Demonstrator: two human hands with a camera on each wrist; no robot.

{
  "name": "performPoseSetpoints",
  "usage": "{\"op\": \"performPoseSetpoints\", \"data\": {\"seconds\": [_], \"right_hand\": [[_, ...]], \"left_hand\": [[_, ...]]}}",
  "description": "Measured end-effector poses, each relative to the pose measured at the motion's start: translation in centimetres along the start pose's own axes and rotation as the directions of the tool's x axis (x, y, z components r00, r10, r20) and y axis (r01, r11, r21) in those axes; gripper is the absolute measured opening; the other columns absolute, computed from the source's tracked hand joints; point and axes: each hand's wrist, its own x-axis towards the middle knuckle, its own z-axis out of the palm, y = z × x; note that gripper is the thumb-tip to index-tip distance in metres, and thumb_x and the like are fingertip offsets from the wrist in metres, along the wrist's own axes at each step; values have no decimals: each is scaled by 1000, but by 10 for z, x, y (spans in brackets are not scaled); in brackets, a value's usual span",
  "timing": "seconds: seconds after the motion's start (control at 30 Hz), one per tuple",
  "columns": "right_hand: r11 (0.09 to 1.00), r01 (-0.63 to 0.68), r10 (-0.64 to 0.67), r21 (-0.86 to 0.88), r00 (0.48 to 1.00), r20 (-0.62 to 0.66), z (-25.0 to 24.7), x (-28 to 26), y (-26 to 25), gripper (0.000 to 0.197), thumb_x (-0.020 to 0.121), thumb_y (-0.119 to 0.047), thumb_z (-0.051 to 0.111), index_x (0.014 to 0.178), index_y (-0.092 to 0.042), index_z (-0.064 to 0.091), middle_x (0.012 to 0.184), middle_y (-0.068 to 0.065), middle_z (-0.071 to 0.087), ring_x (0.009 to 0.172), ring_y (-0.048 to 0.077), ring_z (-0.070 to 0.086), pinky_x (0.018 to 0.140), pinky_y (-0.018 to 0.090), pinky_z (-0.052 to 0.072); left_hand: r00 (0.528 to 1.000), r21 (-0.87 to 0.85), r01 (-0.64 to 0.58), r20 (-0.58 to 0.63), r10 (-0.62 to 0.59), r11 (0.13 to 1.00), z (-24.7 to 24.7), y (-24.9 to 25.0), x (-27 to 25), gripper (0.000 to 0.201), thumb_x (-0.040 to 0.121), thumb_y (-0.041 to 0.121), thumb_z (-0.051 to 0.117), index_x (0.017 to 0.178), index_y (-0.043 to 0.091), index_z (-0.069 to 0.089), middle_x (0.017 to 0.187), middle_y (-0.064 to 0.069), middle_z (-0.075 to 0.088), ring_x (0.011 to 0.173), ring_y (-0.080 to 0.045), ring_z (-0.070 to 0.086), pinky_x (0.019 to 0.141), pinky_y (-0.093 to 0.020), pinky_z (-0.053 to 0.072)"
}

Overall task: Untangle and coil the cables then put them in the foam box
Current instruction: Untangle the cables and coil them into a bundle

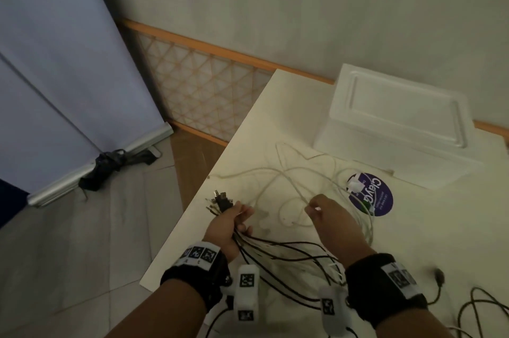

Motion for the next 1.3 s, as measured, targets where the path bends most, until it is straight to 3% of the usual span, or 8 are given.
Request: {"op": "performPoseSetpoints", "data": {"seconds": [0.2, 0.37, 0.53, 0.67, 0.83, 1.03, 1.23, 1.3], "right_hand": [[996, 88, -83, -27, 985, 152, -27, -48, 14, 23, 94, -42, 50, 110, -31, 63, 103, -9, 68, 96, 9, 62, 81, 20, 45], [995, 88, -76, -55, 980, 186, -33, -87, 44, 22, 92, -41, 54, 108, -35, 68, 102, -19, 64, 98, -1, 59, 81, 6, 37], [1000, 22, -21, -8, 995, 98, -37, -101, 54, 17, 90, -42, 57, 101, -35, 68, 86, -23, 60, 83, -6, 57, 72, 4, 39], [990, 97, -98, 99, 995, 0, -37, -104, 40, 7, 92, -36, 58, 92, -38, 64, 79, -25, 62, 79, -6, 59, 68, 6, 41], [976, 180, -185, 124, 982, 37, -37, -110, 25, 14, 91, -37, 58, 100, -33, 68, 89, -27, 62, 88, -7, 59, 79, 9, 44], [994, 102, -106, 30, 983, 151, -50, -122, 44, 18, 89, -45, 58, 99, -37, 71, 88, -23, 66, 87, -6, 60, 76, 13, 47], [999, 11, 2, -49, 964, 265, -59, -132, 71, 15, 85, -51, 59, 75, -42, 66, 75, -18, 65, 78, -7, 59, 68, 12, 45], [998, -6, 23, -60, 956, 292, -60, -136, 78, 20, 85, -47, 60, 66, -49, 59, 73, -22, 64, 75, -5, 60, 65, 14, 46]], "left_hand": [[998, -39, 30, 49, -28, 999, 28, -4, 4, 15, 97, 23, 55, 101, 10, 61, 105, -12, 69, 32, -8, 36, 41, -21, 45], [999, -14, 33, 38, -33, 999, 35, -6, 2, 11, 93, 18, 61, 84, 13, 61, 65, -2, 66, 32, -9, 36, 43, -21, 43], [999, 58, 54, -1, -54, 997, 29, -16, 4, 29, 96, 24, 54, 73, 6, 57, 51, -3, 51, 35, -10, 38, 41, -21, 44], [990, 165, 140, 7, -143, 976, 21, -26, -1, 37, 95, 26, 56, 67, 2, 57, 59, -9, 54, 37, -14, 46, 47, -25, 48], [969, 154, 219, 81, -233, 964, 29, -32, -14, 26, 97, 22, 54, 85, -1, 61, 82, -19, 71, 33, -13, 46, 40, -21, 47], [982, 62, 44, 178, -55, 997, 44, -25, -23, 15, 95, 20, 55, 96, 10, 65, 67, -2, 68, 33, -7, 34, 42, -20, 45], [973, -90, -60, 215, 78, 994, 57, -13, -32, 46, 95, 25, 55, 54, 13, 71, 77, 0, 58, 29, -6, 34, 38, -17, 40], [961, -128, -124, 232, 151, 984, 58, -9, -30, 37, 94, 26, 55, 61, 15, 70, 71, 2, 57, 30, -5, 31, 38, -17, 39]]}}
